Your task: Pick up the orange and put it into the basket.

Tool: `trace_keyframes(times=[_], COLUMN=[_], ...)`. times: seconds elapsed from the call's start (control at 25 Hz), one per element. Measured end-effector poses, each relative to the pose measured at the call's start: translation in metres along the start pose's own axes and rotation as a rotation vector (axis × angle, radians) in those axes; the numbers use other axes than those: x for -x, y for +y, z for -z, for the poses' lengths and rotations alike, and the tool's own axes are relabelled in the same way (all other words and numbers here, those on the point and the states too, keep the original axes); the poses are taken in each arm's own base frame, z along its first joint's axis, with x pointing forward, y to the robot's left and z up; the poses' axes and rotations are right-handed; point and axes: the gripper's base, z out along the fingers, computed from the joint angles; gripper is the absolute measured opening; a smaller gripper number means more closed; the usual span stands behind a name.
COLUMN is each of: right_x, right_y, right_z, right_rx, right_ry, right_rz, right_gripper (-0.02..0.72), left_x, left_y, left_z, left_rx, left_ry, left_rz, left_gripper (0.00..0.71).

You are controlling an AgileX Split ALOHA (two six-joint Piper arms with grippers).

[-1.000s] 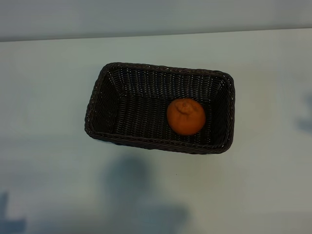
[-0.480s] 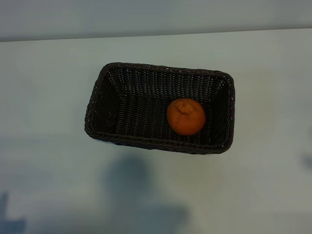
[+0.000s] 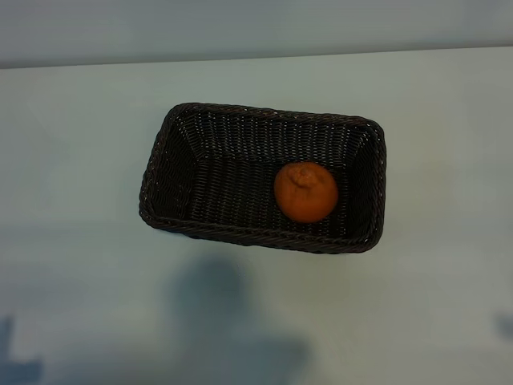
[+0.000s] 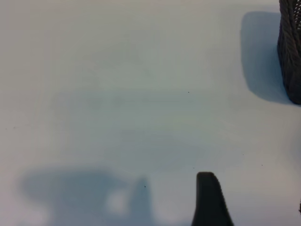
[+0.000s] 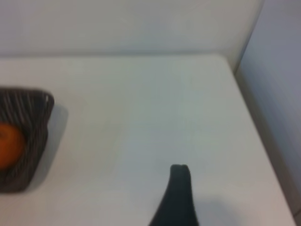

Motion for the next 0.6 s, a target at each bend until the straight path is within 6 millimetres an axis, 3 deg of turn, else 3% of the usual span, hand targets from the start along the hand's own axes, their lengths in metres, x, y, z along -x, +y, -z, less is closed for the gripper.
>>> trace_keyframes(times=[0.2, 0.6], right_x=[-0.026, -0.059], right_y=[0.0, 0.001], right_z=[-0.015, -0.051], right_rx=[-0.001, -0.006], right_ry=[0.062, 0.222], right_rz=[0.004, 0.042], right_gripper=[0.598, 0.598], left_x=[0.0, 0.0], left_y=[0.0, 0.0], left_z=[0.0, 0.0], left_rx=[0.0, -0.002], left_ry=[0.0, 0.0], left_rz=[0.0, -0.001], left_gripper=[0.481, 0.481])
